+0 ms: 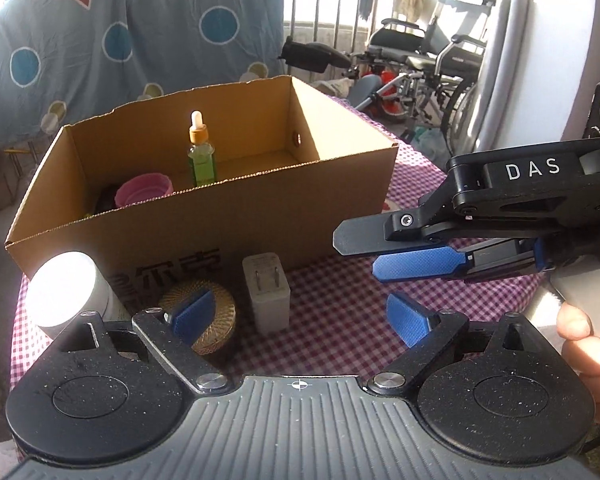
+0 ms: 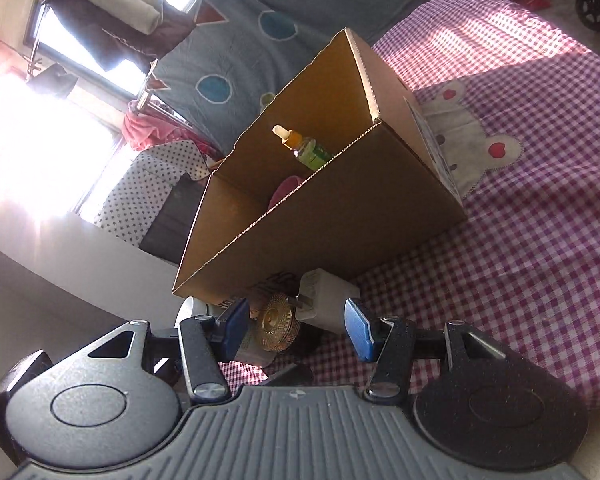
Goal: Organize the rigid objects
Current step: 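Lower the right gripper onto the white plug adapter and close on it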
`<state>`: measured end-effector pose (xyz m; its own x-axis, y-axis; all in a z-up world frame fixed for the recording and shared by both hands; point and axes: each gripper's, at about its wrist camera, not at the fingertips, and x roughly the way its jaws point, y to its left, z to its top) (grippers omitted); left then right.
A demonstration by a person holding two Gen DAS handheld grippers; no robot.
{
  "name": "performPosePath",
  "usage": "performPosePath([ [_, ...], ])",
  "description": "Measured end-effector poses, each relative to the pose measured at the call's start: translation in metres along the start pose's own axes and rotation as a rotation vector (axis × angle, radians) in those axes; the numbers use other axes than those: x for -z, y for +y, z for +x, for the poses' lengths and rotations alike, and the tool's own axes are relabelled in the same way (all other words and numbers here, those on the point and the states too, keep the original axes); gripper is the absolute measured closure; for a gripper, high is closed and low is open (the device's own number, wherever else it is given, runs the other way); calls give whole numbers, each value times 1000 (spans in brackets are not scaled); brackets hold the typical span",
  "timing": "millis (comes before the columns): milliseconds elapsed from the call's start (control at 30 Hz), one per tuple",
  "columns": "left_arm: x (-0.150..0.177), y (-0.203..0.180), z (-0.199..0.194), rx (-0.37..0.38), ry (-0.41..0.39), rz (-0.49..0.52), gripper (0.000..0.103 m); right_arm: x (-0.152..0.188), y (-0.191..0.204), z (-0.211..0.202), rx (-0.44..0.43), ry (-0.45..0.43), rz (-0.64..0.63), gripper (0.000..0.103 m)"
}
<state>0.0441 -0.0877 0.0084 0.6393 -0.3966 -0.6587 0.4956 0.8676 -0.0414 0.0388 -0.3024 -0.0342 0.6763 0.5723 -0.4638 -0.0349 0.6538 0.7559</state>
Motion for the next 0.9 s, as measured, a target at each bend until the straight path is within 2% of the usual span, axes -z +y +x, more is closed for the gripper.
performPosePath([
  [167,2,3,5,-20,-18,15,16,-3,-7,9,1,-2,27,47],
  [300,-1,7,13,-33,-20,7,31,-8,-15,21,-10,6,57,48],
  [367,-3,9,18,-32,-20,1,36,-11,-18,28,-18,11,69,55],
  [500,-6,10,30,-30,7,5,46,-15,-23,41,-25,21,91,59],
  [900,-9,6,48,-37,105,3,58,-19,-34,71,-27,59,133,68],
])
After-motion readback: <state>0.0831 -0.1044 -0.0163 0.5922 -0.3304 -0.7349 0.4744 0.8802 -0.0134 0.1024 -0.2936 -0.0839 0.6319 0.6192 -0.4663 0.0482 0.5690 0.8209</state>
